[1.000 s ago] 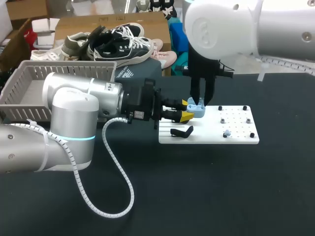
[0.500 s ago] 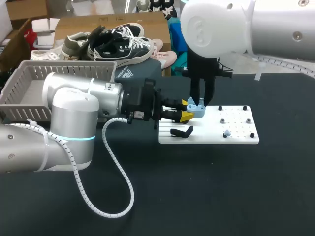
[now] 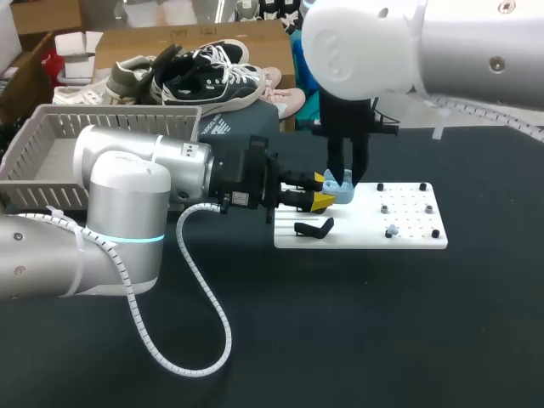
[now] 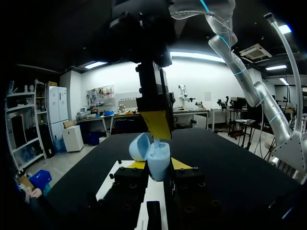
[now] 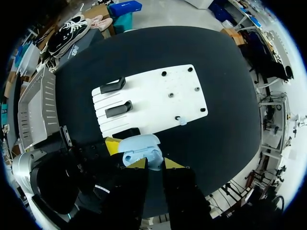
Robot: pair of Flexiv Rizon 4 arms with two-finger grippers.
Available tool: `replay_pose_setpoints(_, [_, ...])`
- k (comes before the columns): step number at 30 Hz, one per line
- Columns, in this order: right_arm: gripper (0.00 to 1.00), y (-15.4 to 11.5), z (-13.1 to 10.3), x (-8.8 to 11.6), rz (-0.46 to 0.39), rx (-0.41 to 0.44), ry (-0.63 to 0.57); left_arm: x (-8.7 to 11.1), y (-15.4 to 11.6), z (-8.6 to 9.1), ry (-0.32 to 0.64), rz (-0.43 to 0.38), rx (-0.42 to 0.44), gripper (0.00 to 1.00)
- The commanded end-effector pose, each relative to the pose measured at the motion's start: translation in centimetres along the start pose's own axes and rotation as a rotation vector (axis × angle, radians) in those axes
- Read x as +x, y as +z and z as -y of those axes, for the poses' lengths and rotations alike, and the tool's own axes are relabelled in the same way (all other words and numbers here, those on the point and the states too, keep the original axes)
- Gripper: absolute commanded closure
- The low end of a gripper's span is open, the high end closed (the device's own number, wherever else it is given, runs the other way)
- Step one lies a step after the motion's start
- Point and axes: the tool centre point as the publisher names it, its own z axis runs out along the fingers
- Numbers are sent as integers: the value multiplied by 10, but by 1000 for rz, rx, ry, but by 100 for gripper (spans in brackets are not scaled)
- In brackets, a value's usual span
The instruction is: Pick up each earbud case from the left stands, insert the matching earbuds, close the lid, and place the case in the box.
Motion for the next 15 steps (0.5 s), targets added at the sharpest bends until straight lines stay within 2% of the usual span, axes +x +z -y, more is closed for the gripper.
replay_pose_setpoints(1, [100, 1, -3, 0, -3, 15, 0, 0, 0, 0, 1, 2, -2, 100])
replay_pose_setpoints(7, [100, 3, -3, 0, -1, 22, 2, 0, 0, 0, 1, 2, -2, 100])
replay_pose_setpoints(8, [93, 3, -3, -1, -1, 23, 3, 0, 0, 0, 1, 2, -2, 100])
replay_pose_setpoints(9, [78, 3, -3, -1, -1, 23, 4, 0, 0, 0, 1, 2, -2, 100])
replay_pose_setpoints(10, [69, 3, -3, -1, -1, 23, 5, 0, 0, 0, 1, 2, -2, 100])
replay_pose_setpoints(12, [60, 4, -3, -1, -2, 22, 5, 0, 0, 0, 1, 2, -2, 100])
replay_pose_setpoints(15, [55, 4, -3, -1, -2, 19, 6, 0, 0, 0, 1, 2, -2, 100])
